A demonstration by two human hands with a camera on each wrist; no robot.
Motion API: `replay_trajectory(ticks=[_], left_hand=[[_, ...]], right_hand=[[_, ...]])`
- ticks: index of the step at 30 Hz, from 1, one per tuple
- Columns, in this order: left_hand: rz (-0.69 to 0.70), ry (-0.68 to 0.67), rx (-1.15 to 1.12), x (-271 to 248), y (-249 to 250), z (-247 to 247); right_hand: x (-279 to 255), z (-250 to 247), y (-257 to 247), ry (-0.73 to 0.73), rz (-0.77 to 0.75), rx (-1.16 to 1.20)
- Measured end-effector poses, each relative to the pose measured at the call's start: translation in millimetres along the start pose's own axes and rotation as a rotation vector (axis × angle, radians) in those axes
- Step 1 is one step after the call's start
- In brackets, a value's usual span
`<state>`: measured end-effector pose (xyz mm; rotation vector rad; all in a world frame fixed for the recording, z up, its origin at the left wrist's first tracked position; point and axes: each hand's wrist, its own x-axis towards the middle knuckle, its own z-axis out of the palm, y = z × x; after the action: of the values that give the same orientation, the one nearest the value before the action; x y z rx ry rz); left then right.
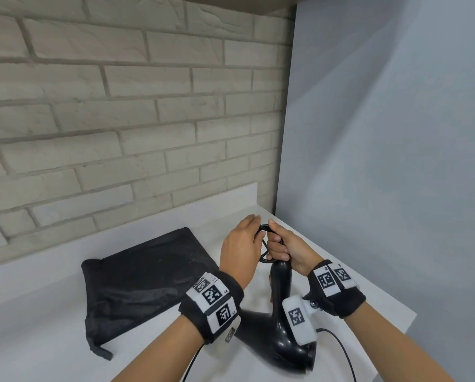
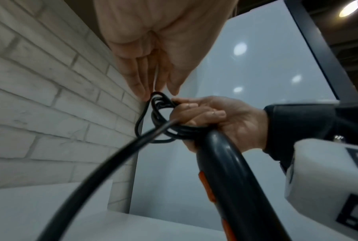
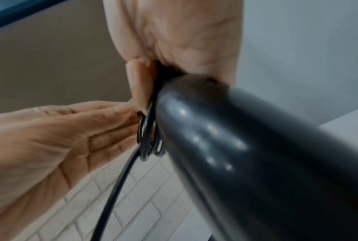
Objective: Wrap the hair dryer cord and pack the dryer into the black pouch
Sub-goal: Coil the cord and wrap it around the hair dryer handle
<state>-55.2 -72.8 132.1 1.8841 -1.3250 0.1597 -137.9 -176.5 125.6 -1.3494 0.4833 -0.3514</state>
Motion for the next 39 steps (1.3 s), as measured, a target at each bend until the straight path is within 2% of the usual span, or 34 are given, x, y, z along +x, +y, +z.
replay_trajectory(ticks=[7, 19, 26, 31, 39], left_hand=[[-0.101, 0.099, -0.212, 4.7, -6.7, 5.3], [-0.248, -0.114, -0.705, 13.3, -21.1, 3.5], [-0.224, -0.176, -0.71, 15.6, -24.7, 1.4], [-0.297, -0.111, -0.775, 14.7, -27.3, 1.8], [-0.422, -0.103, -0.91, 14.3, -24.3, -0.1]], right_hand=[[-0.6, 0.8, 1.0, -0.03, -0.005, 0.0], [-3.0, 7.0, -1.2, -0.048, -0.026, -0.042], [-2.5, 4.1, 0.5, -0.027, -0.032, -0.067], [-2.8, 4.7, 2.7, 0.037, -0.093, -0.17], [0.1, 1.7, 6.4, 0.227, -0.218, -0.411]])
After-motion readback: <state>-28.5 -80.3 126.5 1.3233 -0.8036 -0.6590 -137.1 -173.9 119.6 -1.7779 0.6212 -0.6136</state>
